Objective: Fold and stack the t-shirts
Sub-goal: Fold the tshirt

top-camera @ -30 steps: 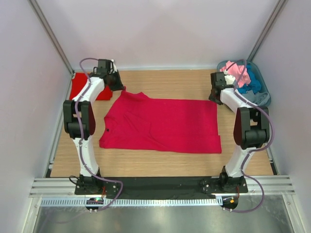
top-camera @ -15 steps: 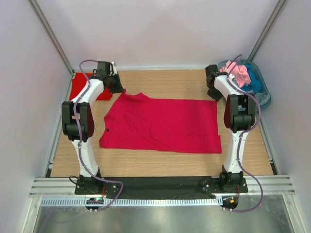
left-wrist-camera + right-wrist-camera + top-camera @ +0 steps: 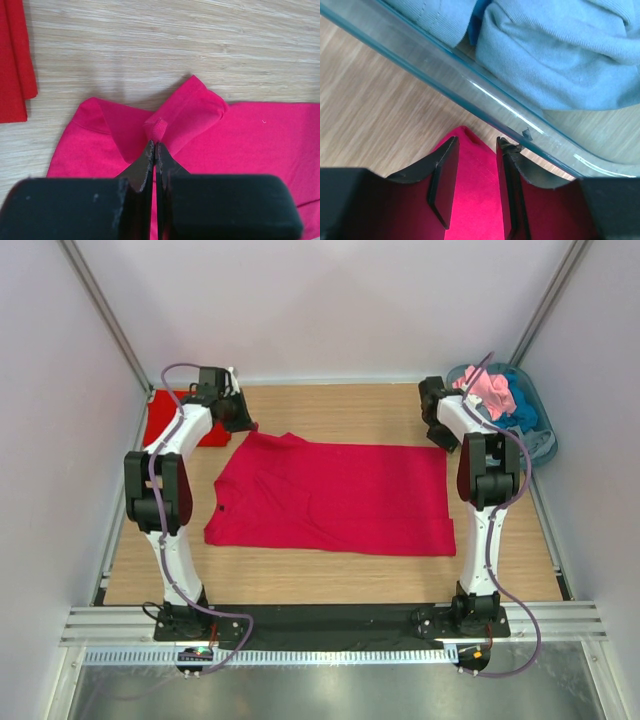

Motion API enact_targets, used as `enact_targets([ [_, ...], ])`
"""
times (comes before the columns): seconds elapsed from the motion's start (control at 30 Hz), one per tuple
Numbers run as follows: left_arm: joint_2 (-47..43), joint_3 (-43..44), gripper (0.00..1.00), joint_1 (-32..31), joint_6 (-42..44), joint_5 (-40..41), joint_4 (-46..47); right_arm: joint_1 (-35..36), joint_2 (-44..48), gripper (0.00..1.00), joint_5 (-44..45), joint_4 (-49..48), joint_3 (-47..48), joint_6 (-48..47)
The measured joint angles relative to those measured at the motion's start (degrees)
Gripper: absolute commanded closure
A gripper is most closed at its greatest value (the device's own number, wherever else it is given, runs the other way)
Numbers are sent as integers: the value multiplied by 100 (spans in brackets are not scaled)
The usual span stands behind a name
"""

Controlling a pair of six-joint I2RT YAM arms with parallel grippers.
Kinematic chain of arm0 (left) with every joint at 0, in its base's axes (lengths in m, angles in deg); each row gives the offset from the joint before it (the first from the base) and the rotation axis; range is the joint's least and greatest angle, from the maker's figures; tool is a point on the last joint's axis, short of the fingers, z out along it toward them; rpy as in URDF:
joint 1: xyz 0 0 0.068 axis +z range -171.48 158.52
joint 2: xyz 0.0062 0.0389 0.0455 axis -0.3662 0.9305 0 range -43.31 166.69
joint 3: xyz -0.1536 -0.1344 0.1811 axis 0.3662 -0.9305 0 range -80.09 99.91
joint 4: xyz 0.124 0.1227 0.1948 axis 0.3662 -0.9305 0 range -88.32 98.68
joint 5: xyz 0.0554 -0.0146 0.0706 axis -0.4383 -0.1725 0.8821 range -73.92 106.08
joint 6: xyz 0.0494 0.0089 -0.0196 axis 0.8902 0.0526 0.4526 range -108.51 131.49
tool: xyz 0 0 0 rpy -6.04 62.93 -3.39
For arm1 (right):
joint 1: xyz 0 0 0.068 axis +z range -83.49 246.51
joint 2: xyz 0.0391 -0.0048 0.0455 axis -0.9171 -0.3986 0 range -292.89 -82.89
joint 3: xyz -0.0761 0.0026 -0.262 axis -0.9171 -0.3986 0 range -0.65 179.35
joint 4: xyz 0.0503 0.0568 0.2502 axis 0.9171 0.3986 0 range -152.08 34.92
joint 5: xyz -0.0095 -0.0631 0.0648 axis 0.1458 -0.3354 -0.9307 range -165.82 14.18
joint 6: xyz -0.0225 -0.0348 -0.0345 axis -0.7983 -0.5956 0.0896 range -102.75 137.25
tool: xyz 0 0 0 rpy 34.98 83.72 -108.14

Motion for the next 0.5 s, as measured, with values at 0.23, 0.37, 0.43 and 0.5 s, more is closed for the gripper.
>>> enact_targets([
  [0.23,2,0,100,0,2,0,4,0,-2,57,0,-212,0,-20],
  [0.37,2,0,100,0,4,0,4,0,-33,57,-2,-310,2,-22],
  [0.43,0,0,100,0,4,2,4,0,-94,57,-4,-315,13,-20],
  [0.5,0,0,100,0,0,2,4,0,-192,57,-4,-313,22,-15],
])
